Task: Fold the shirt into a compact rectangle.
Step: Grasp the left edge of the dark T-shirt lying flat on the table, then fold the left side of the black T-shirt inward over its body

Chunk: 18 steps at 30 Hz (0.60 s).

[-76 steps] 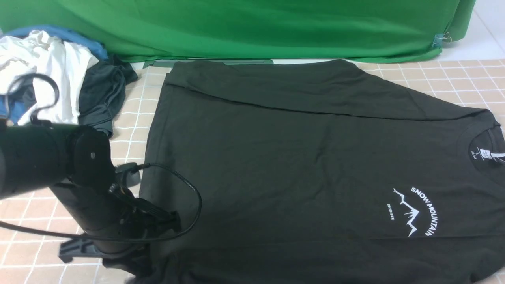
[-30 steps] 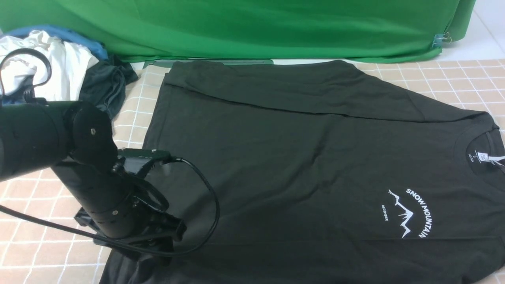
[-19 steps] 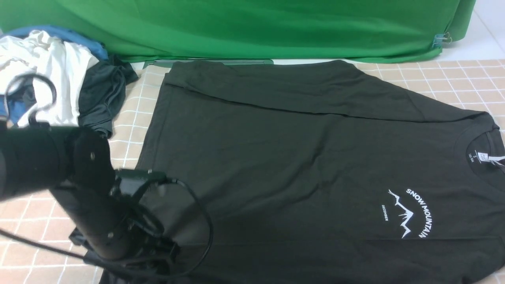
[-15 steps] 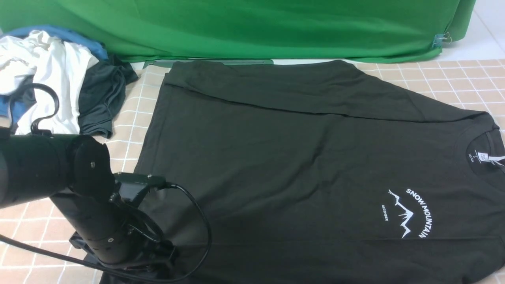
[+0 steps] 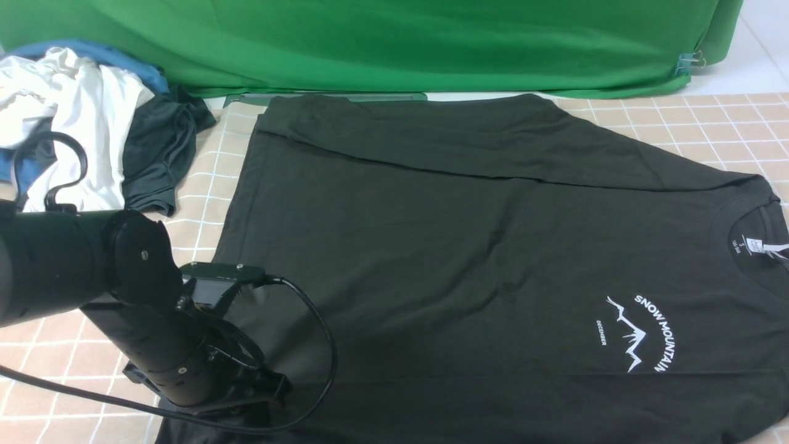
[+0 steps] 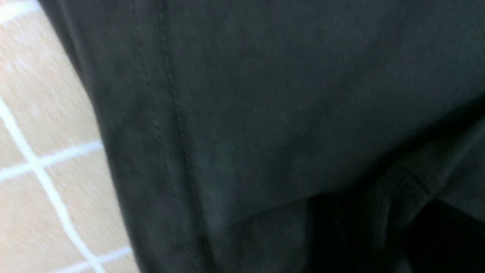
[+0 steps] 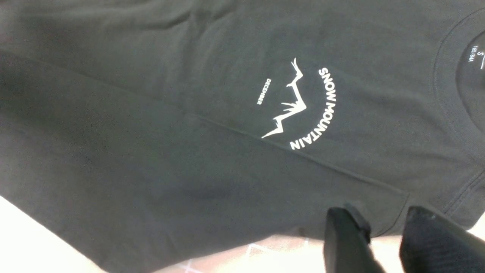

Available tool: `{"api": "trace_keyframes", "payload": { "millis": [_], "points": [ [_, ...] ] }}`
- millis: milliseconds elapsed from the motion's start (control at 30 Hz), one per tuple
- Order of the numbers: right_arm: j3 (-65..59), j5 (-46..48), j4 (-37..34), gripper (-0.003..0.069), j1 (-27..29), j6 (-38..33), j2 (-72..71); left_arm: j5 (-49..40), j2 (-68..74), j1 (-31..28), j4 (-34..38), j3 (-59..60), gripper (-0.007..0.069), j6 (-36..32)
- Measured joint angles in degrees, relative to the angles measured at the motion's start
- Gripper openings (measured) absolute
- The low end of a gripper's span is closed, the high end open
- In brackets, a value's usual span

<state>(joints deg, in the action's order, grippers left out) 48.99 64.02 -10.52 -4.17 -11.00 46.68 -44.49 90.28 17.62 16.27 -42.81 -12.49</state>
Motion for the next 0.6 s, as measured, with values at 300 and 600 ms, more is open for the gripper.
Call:
{"api": "trace_keyframes", "payload": {
  "millis": [300,600],
  "points": [
    [0.0,0.0,0.0,0.0237,0.0,0.0,0.0,-5.26,-1.99,0.0,2.03,-1.23,0.0039,1.18],
    [0.0,-0.11,0.0,0.0237,0.0,0.0,0.0,-11.45,-6.49,0.0,1.63,-10.36,0.0038,3.53]
  ]
}}
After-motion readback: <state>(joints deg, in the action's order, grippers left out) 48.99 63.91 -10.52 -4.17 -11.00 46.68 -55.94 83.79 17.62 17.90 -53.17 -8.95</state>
